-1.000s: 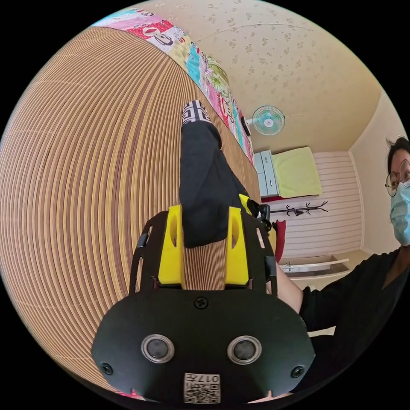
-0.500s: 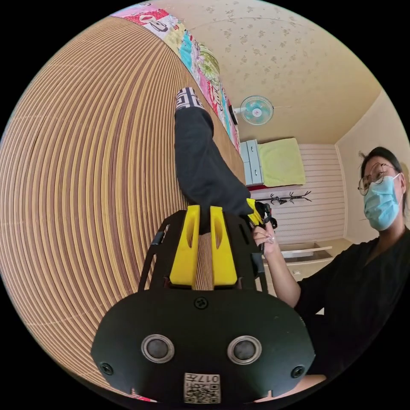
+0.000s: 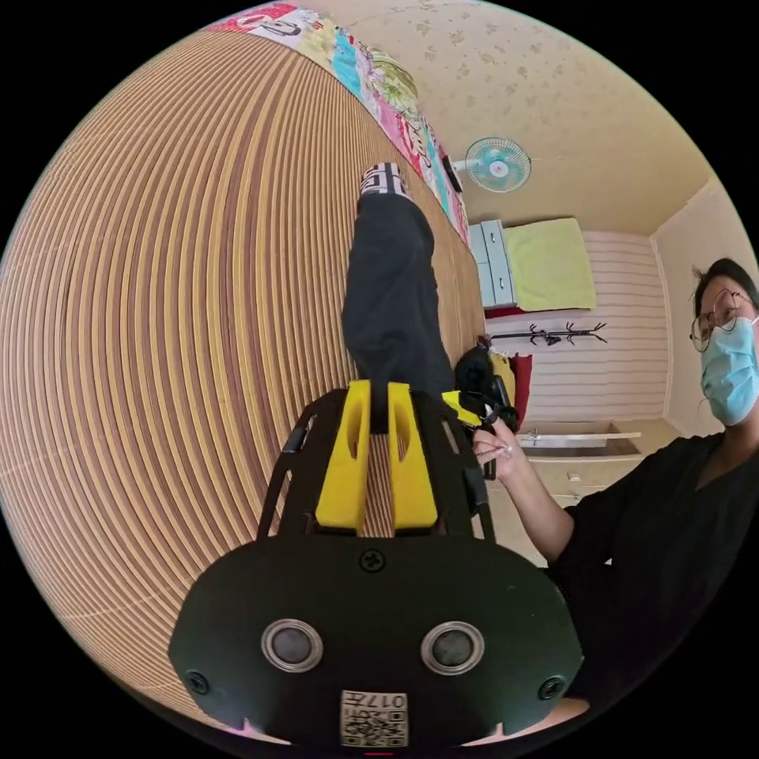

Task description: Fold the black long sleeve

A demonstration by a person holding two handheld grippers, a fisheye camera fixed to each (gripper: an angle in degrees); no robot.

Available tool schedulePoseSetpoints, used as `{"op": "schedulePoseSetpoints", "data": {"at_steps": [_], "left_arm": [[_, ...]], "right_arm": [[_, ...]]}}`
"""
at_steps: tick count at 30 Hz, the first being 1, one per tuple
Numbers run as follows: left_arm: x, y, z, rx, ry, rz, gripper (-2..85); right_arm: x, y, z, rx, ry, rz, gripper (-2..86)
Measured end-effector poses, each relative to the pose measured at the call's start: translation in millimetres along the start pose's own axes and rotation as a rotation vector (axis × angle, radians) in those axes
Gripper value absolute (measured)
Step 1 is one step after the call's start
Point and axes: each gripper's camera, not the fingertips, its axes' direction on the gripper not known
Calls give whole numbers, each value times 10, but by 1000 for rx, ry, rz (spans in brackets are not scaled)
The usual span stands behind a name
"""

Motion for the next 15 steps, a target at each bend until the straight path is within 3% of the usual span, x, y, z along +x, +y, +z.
{"op": "schedulePoseSetpoints", "data": {"at_steps": [3,5,9,15], "left_arm": [[-165,88,-118,47,124,-82,41],[-314,172,-106,27,109,-179,48],[-266,191,-288,109,133,-170,130],[174,-54,48,-81,38,-50,130]], "right_arm": [[-13,-16,-114,6,74,-7,37],[139,-43,-61,-42,150,10,43],[162,-42,-42,-89,131,-75,74],[446,238,-104,-12,-36,13,112]]}}
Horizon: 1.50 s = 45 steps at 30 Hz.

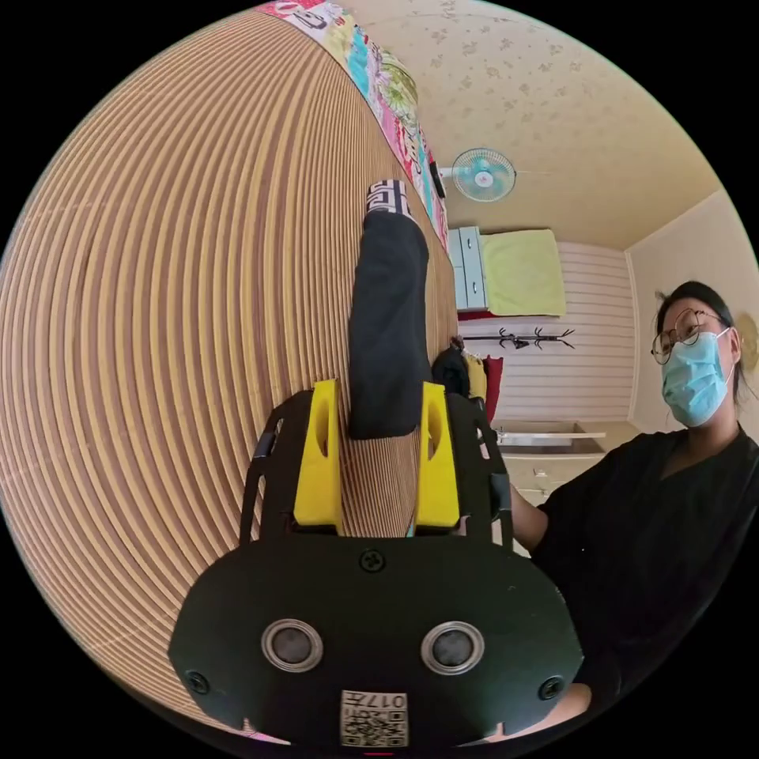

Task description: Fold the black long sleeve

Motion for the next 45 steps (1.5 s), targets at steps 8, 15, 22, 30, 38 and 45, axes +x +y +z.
{"op": "schedulePoseSetpoints", "data": {"at_steps": [8,15,22,30,38,45], "left_arm": [[287,351,336,33,165,-179,46],[1041,681,274,130,289,-169,42],[1602,996,257,168,307,-136,42],[2321,1608,-131,191,391,-66,41],[2948,2123,-919,218,336,-43,41],[3303,2130,-1574,333,300,-31,40]], "right_arm": [[504,317,916,53,-287,209,147],[649,275,891,327,-384,210,181],[928,442,648,403,-456,133,95],[336,949,817,336,-310,-74,48],[-328,1427,1760,219,-222,-56,38],[-850,1339,2727,118,-142,-119,35]]}}
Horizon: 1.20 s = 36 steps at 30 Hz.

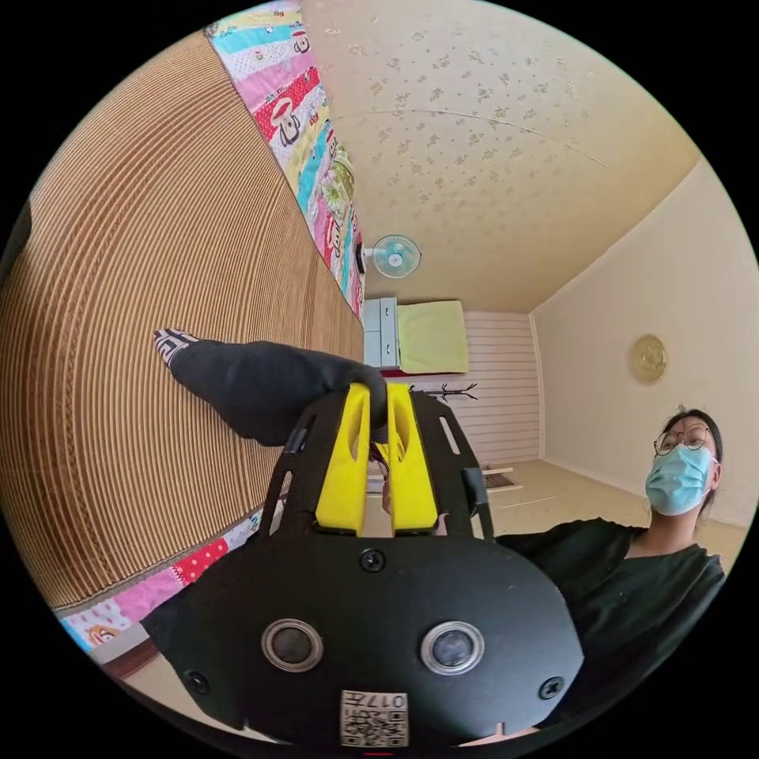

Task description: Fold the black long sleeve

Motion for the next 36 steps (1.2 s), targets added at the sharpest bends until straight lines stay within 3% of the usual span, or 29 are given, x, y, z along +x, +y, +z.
{"op": "schedulePoseSetpoints", "data": {"at_steps": [4,8,12,16,19,23,26,30,32,36], "left_arm": [[521,-274,-205,41,20,59,41],[1316,-467,-593,71,53,248,41],[1860,-251,-1221,115,46,396,41],[1844,164,-1696,140,-22,400,41],[1310,609,-1874,127,-90,269,42],[63,1504,-1794,169,-282,-74,41],[-428,2109,-1631,324,-197,-144,41],[-544,2542,-1364,433,-272,-172,42],[-562,2633,-1201,442,-312,-212,44],[-400,2976,-859,540,-540,-349,22]], "right_arm": [[-496,-101,660,-53,8,-82,33],[-1153,-49,1348,-119,-52,-246,33],[-1594,217,2093,-218,-86,-370,35],[-1564,838,3031,-275,-45,-387,37],[-1122,1414,3665,-287,114,-381,37],[-96,2012,4535,-532,360,-220,39],[266,2302,4756,-571,338,-162,43],[215,2500,4959,-631,336,-179,55],[81,2655,5089,-753,365,-231,63],[-188,2941,5047,-939,409,-351,57]]}}
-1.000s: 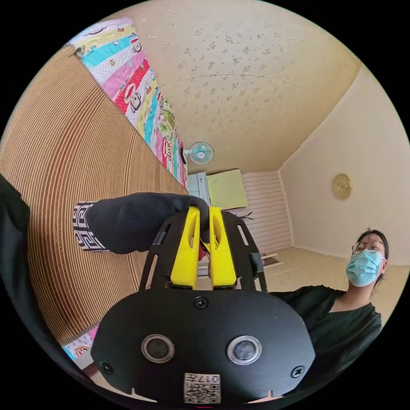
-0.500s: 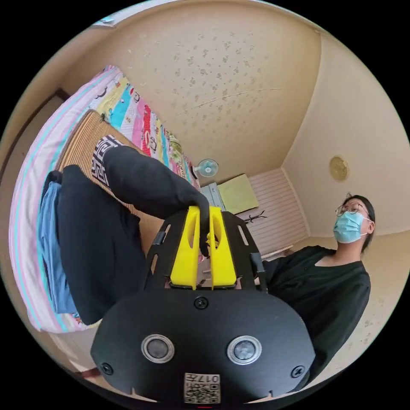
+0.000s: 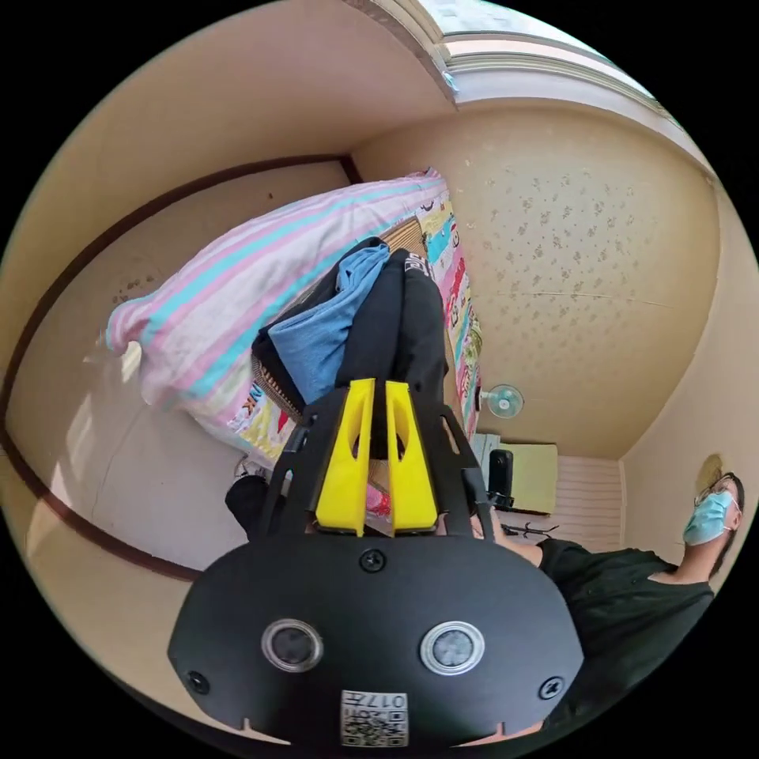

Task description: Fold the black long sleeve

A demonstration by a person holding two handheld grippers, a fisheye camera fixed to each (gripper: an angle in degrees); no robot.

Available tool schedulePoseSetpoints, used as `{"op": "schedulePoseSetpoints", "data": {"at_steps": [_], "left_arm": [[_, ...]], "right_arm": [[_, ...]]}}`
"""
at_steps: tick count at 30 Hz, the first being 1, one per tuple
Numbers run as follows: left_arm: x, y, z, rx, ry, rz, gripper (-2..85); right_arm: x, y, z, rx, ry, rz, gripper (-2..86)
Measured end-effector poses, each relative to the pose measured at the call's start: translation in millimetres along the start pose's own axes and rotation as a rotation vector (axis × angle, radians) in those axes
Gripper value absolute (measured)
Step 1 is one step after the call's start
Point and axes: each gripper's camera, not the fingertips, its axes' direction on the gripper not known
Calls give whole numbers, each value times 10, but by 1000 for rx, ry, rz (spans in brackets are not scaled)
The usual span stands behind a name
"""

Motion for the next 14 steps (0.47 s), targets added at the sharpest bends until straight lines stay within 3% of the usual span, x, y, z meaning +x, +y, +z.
{"op": "schedulePoseSetpoints", "data": {"at_steps": [4,6,9,11,14], "left_arm": [[635,398,257,-76,-341,133,-5],[1299,687,657,-118,-600,321,-8],[2181,1022,1388,-170,-881,605,-8],[2739,1227,1905,-192,-1011,805,-7],[3653,1623,2574,-79,-1100,1043,-6]], "right_arm": [[-305,436,-501,51,155,-35,21],[-444,655,-791,99,273,-34,13],[-732,1026,-1263,165,618,21,7],[-910,1303,-1596,185,971,118,5],[-1103,1838,-2139,377,1150,231,5]]}}
